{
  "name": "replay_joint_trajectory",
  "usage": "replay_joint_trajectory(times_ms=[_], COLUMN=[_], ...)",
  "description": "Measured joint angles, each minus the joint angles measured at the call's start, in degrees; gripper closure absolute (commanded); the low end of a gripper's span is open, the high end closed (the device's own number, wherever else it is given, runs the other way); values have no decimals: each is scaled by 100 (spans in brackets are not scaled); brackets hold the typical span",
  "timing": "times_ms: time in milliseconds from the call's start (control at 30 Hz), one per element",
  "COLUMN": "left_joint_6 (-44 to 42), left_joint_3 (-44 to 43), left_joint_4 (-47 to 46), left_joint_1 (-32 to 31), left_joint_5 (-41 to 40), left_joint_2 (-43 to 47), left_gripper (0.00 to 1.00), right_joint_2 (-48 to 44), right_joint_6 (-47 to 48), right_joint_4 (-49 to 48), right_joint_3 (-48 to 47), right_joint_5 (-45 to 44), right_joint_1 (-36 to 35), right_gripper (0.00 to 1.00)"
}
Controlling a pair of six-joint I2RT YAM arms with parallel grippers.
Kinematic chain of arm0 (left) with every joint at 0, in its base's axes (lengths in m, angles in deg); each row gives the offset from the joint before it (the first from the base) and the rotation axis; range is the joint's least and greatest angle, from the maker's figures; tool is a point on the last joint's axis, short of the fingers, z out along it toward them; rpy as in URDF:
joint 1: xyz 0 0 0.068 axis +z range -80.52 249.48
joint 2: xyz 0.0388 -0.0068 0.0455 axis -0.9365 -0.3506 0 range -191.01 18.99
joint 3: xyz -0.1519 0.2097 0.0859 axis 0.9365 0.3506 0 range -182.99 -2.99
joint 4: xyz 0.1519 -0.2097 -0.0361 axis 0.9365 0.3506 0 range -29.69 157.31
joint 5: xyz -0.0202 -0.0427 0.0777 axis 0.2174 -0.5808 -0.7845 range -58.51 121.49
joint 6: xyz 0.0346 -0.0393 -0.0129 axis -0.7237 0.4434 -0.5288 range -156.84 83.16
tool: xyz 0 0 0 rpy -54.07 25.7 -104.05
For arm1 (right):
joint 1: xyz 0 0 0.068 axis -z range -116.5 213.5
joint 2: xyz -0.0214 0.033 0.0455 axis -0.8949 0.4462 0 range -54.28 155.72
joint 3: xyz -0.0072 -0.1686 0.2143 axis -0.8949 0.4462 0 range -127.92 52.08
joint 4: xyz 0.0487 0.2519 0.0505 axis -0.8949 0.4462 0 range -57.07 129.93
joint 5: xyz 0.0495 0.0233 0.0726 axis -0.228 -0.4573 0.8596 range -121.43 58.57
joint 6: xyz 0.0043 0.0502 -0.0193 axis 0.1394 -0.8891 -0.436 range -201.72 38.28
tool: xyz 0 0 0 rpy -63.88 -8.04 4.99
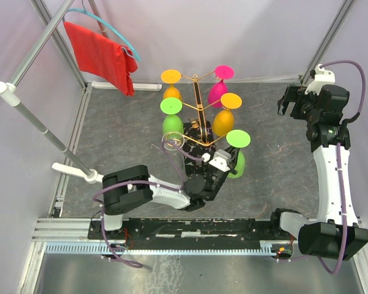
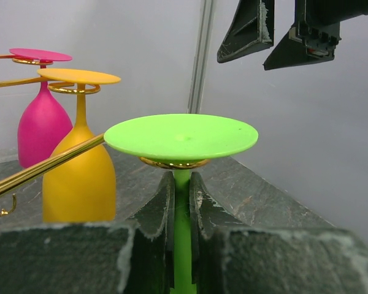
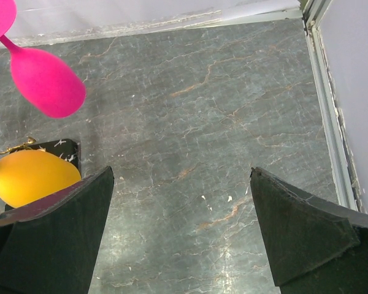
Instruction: Place the wine glass upside down on the wine glass rack
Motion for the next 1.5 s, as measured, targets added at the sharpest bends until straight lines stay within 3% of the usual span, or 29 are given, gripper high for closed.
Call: replay_joint_trajectory(times_ms=[133,233,467,633,1000,1367,1500], left_joint_6=[-17,-63,-177,-256,-315,-763,-837], left_joint_3=[101,157,380,551,890,1029,1008], left_joint_4=[-208,-328,-378,-380,-391,-348,210], left_joint_1=[-96,-170,-208,-232,-422,-1495,-1784], left_joint_5=[-63,-155,-516,-769,-1108,-1558,-1602], left_joint_2=[15,26,177,186,372,531,949], left_gripper=[94,86,46,29,23,16,14], right_joint_2=[0,0,0,0,0,35,151], right_joint_6=[0,0,2,0,0,-9,-42], right_joint_4=[-2,-2,-2,-2,-2,17,85], right_joint_3=[13,24,33,35,35,31,7], right_joint_5=[0,0,0,0,2,50,116], right_joint_1=[0,0,0,0,0,0,0], right_gripper=[0,0,0,0,0,0,0])
